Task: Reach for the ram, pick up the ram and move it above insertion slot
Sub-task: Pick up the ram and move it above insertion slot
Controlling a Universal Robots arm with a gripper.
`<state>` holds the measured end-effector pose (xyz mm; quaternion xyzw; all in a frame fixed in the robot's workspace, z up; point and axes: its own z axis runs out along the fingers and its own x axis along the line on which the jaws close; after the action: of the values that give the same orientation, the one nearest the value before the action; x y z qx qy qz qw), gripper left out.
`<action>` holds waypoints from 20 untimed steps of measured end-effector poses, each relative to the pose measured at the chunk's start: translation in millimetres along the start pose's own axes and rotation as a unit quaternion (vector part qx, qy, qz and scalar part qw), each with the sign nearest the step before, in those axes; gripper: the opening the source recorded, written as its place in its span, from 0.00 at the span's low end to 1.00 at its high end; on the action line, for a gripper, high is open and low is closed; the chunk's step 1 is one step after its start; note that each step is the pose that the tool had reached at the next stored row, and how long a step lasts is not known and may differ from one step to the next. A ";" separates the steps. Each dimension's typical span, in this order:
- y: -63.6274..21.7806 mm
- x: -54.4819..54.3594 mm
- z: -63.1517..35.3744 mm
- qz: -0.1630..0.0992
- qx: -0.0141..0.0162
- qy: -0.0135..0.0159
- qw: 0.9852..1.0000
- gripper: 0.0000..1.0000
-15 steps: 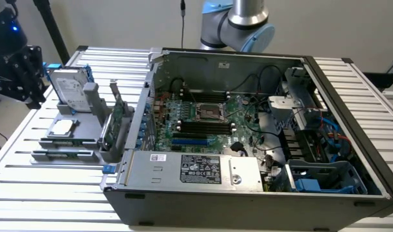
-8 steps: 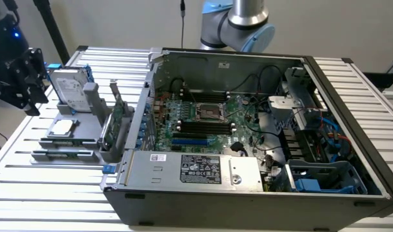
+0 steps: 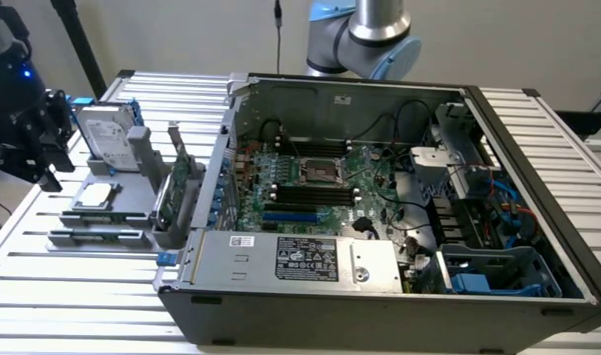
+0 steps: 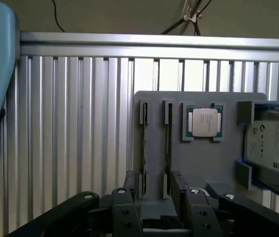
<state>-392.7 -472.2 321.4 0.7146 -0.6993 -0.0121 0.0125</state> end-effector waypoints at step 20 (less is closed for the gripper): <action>-6.8 6.4 36.1 -0.004 0.000 0.000 1.000 0.42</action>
<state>-387.0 -478.5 285.1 0.7176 -0.6963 -0.0120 0.0126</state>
